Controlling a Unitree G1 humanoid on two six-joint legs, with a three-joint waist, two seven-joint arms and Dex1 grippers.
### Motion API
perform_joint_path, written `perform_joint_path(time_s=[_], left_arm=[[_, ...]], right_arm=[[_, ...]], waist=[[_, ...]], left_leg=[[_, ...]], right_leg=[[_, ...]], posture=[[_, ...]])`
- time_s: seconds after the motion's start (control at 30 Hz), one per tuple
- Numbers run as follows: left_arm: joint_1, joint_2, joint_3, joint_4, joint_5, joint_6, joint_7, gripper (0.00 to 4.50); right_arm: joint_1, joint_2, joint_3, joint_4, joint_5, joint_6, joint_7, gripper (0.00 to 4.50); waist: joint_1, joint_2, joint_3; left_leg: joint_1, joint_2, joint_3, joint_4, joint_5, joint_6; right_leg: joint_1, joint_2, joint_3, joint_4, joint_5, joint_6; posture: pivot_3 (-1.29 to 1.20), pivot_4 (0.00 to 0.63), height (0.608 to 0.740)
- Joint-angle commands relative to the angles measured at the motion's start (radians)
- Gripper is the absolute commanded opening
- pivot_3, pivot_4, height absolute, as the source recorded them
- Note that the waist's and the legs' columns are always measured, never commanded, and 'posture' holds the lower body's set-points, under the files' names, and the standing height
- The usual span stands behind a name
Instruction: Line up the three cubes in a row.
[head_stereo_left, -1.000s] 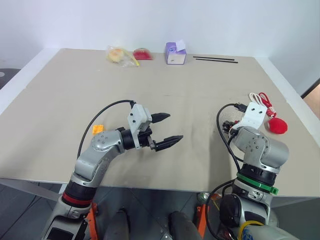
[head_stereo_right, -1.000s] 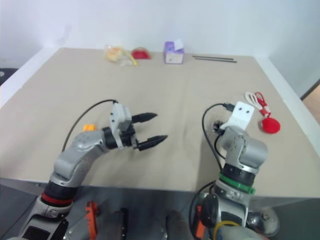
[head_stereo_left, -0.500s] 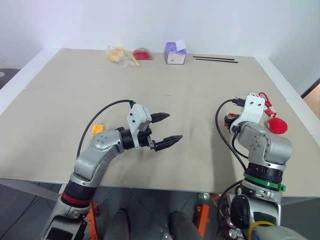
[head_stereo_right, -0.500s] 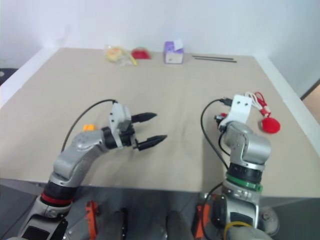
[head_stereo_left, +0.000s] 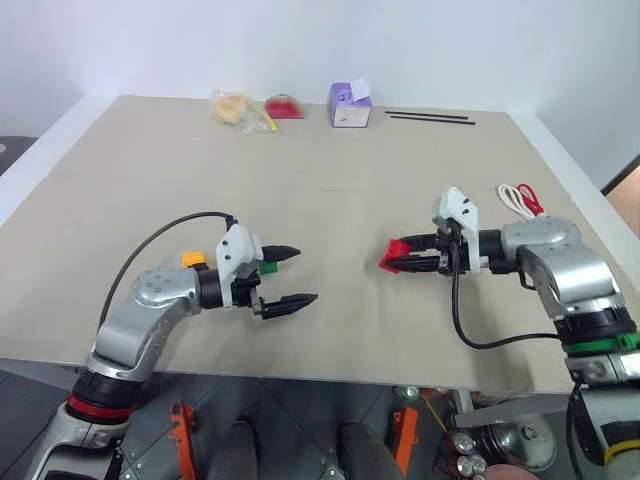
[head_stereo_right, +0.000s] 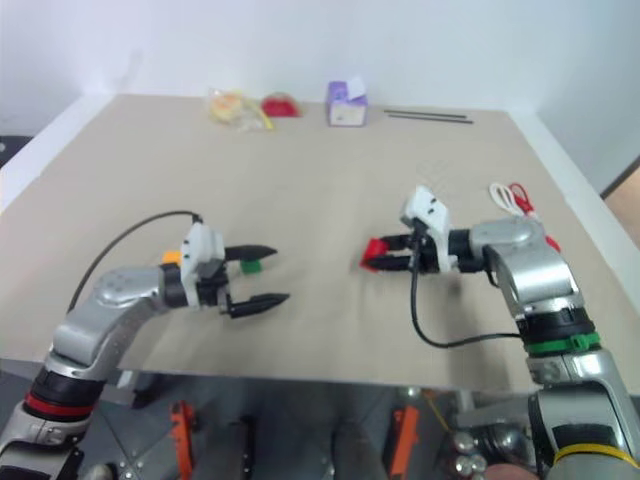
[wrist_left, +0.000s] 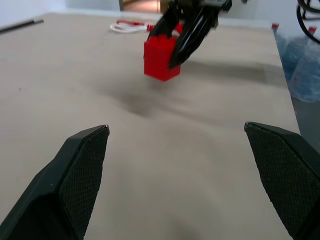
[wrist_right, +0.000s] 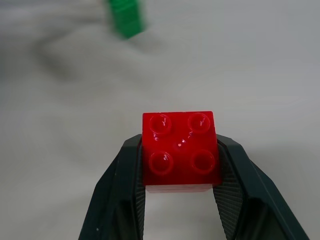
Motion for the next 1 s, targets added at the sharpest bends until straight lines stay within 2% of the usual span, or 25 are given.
perform_joint_path(time_s=[0.03,0.23,0.3,0.33,0.5,0.53,0.77,0.87,1.0], left_arm=[[0.002,0.019,0.025,-0.043,-0.016,-0.011,-0.02,4.5],[0.014,0.024,0.019,-0.06,-0.016,-0.006,-0.016,4.5],[0.017,0.019,0.017,-0.066,-0.016,-0.005,-0.009,4.5],[0.018,0.016,0.017,-0.069,-0.018,-0.004,-0.006,4.5],[0.024,0.008,0.012,-0.076,-0.017,-0.001,0.003,4.5],[0.025,0.008,0.012,-0.079,-0.017,-0.001,0.004,4.5],[0.035,0.0,0.024,-0.094,-0.029,0.011,0.031,4.5],[0.049,-0.035,0.063,-0.118,-0.048,0.041,0.114,4.5],[0.06,-0.134,0.127,-0.132,0.039,0.084,0.403,4.5]], right_arm=[[-0.05,0.0,0.039,0.017,-0.019,-0.05,0.116,1.25],[-0.041,-0.02,0.122,0.026,-0.089,-0.071,0.206,1.25],[-0.034,-0.016,0.13,0.034,-0.106,-0.082,0.2,2.27],[-0.032,-0.013,0.13,0.037,-0.111,-0.088,0.198,2.48],[-0.026,-0.007,0.127,0.037,-0.12,-0.097,0.195,4.27],[-0.025,-0.006,0.126,0.035,-0.12,-0.098,0.195,4.46],[-0.025,-0.011,0.093,0.007,-0.08,-0.084,0.206,4.46],[-0.03,-0.006,0.039,-0.044,0.007,-0.004,0.21,4.46],[-0.062,0.065,-0.093,-0.123,0.167,0.203,0.083,4.46]], waist=[[0.001,0.0,0.0],[0.003,0.0,0.0],[0.003,0.0,0.0],[0.003,0.0,0.0],[0.003,0.0,0.0],[0.003,0.0,0.0],[0.003,0.0,0.0],[0.003,0.0,0.0],[0.002,0.0,0.0]], left_leg=[[0.0,0.0,0.0,0.0,0.0,0.0],[-0.001,0.0,0.0,0.0,-0.001,-0.002],[-0.001,0.0,0.0,0.0,-0.001,-0.002],[-0.001,0.0,0.0,0.0,-0.001,-0.002],[-0.001,0.0,0.0,0.0,-0.001,-0.002],[-0.001,0.0,0.0,0.0,-0.001,-0.002],[-0.001,0.0,0.0,0.0,-0.001,-0.002],[-0.001,0.0,0.0,0.0,-0.001,-0.002],[0.0,0.0,0.0,0.001,-0.001,-0.002]], right_leg=[[0.0,0.0,0.0,0.0,0.0,0.0],[0.0,0.0,0.0,0.0,-0.001,0.001],[0.0,0.0,0.0,0.0,-0.001,0.001],[-0.001,0.0,0.0,0.0,-0.001,0.001],[-0.001,0.0,0.0,0.0,-0.001,0.0],[-0.001,0.0,0.0,0.0,-0.001,0.0],[0.0,0.0,0.0,0.0,0.0,0.0],[0.0,0.0,0.0,0.0,0.0,0.0],[0.0,0.0,0.0,0.0,0.0,0.0]], posture=[[0.0,0.15,0.74],[0.0,0.15,0.74],[0.0,0.15,0.74],[0.0,0.15,0.74],[0.0,0.15,0.74],[0.0,0.15,0.74],[0.0,0.15,0.74],[0.0,0.15,0.74],[0.0,0.15,0.74]])
